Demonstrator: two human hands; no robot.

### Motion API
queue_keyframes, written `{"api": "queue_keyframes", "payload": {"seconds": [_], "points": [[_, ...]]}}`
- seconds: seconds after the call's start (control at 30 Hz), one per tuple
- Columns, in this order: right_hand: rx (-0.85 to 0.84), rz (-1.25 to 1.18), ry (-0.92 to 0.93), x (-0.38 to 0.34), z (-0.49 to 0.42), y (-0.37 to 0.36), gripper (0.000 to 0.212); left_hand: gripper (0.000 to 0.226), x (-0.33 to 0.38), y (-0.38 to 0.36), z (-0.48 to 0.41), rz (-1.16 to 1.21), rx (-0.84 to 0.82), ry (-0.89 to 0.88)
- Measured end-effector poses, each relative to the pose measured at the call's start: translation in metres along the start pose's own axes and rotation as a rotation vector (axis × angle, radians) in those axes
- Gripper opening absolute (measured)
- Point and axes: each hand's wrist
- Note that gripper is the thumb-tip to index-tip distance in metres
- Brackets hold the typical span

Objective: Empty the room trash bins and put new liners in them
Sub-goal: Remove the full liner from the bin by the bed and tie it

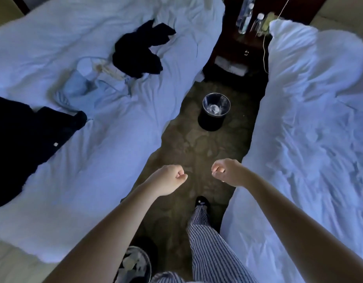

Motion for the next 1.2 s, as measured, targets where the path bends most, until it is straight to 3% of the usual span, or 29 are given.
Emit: {"api": "queue_keyframes", "payload": {"seconds": [0.23,0.43,0.77,1.2], "points": [[0.066,-0.016,-0.010,0.038,-0.089,0.111,0.021,0.032,0.097,0.032,-0.129,-0.027,-0.002,-0.078],[0.073,-0.047,-0.026,0.057,-0.150,0.157,0.024,0.030,0.134,0.060,-0.208,0.001,0.023,-0.107],[0.008,-0.035,-0.028,0.057,-0.305,0.202,0.025,0.032,0.127,0.109,-0.355,-0.016,0.016,-0.114],[-0.184,0.121,0.028,0.016,-0.487,0.227,0.026,0.035,0.081,0.154,-0.500,0.061,-0.026,0.072]]}}
Point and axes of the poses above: each hand's wrist, its own z-axis away from the middle knuckle, its own y-axis out of the back of the hand, x = y × z, and after that the axes turned 12 degrees about x, right-handed
